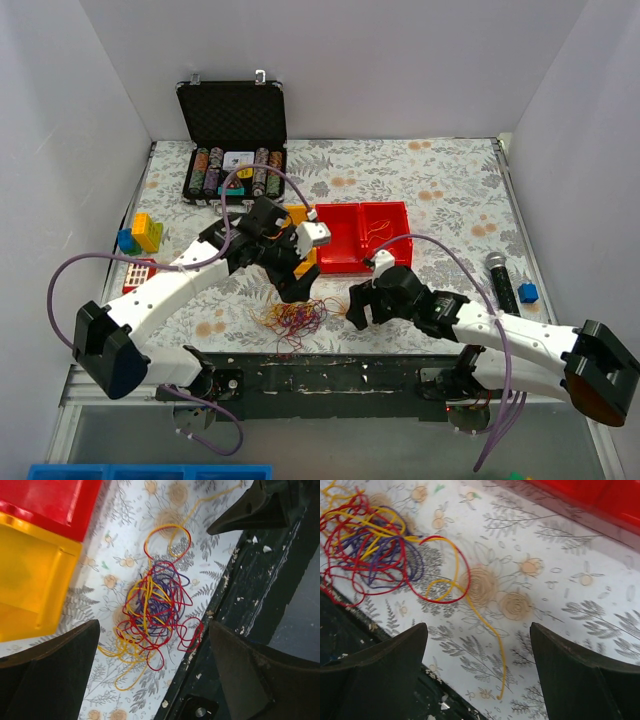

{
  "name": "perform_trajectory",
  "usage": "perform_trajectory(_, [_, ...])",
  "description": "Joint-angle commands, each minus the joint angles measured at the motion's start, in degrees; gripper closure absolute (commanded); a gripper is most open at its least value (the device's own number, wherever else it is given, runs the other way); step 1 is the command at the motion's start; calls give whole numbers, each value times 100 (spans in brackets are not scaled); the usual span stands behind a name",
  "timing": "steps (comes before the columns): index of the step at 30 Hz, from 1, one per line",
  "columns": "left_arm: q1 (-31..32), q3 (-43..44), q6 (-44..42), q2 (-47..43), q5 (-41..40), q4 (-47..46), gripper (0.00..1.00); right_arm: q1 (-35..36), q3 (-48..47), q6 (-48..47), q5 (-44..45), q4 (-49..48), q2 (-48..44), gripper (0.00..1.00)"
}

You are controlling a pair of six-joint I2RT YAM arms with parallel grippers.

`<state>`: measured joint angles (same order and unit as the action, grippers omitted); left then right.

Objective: Untangle the cables

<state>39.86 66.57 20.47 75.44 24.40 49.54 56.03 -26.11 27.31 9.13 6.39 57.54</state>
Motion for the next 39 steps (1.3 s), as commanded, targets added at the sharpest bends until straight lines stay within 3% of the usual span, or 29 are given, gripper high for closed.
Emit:
perform_trajectory(1, [5,-520,-166,-319,310,-75,10,-31,-166,-411,-1386,-815,275,10])
perform_trajectory(4, [13,-1012,-105,-468,311,-522,13,-31,-131,-332,-1677,-1008,407,12])
perform_trajectory(10, [13,-1558,-105,-574,275,-1042,24,-31,-289,-226,-1317,-965,618,19])
perform_trajectory(15, [13,-1726,-113,-662,328,-1174,29,-127,-544,-279,-1150,-851,627,32])
perform_trajectory(22, [13,-1901,-175,-706,319,-1464,49,-531,-597,-288,-1474,-1096,1056,42])
perform_trajectory(39, [13,-1796,-526,-715,319,-1263,55,-541,-474,-33,-2072,-1843,1760,61])
